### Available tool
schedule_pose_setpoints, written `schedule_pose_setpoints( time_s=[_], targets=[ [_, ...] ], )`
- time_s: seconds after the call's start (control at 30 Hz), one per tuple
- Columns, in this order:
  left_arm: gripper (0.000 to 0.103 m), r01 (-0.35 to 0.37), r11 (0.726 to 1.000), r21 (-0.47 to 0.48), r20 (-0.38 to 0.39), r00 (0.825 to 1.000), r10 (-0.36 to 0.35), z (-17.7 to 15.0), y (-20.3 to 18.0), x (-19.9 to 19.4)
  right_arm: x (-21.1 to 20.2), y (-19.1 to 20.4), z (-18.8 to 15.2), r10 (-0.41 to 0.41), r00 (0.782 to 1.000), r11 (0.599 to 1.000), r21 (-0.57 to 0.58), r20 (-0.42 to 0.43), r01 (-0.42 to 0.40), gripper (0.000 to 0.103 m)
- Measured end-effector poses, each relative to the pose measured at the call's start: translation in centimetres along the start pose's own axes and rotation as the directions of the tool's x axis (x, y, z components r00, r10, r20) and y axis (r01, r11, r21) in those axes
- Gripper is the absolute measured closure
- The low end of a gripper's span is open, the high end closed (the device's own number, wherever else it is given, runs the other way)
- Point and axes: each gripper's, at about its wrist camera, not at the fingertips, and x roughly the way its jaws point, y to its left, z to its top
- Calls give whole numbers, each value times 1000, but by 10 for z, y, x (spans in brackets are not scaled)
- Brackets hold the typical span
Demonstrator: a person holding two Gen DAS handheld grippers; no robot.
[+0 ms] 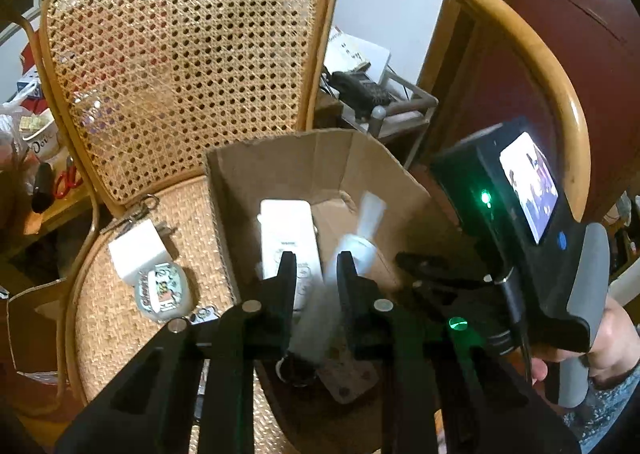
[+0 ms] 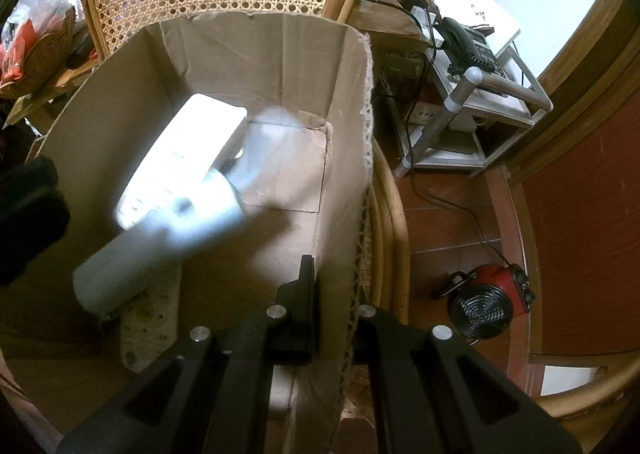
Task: Organize rigid objects
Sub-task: 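Carry the lighter into the box and open the left tool, then move the left tool back over the remaining items on the seat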
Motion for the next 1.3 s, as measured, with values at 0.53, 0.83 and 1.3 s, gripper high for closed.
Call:
schedule_pose_setpoints(
  time_s=[0.53, 0.83, 1.3],
  targets=[
    [35, 1, 997, -75, 45, 999, 3, -8, 41, -25, 3, 1, -1, 2, 1000, 1000, 0, -1, -2, 96],
    [20, -122, 989, -79, 59, 990, 127, -13, 68, -45, 2, 1, -1, 2, 1000, 1000, -1, 0, -2, 96],
    [15, -179, 980, -86, -66, 983, 174, -50, 109, -33, 2, 1, 0, 2, 1000, 1000, -4, 0, -2, 96]
  ],
)
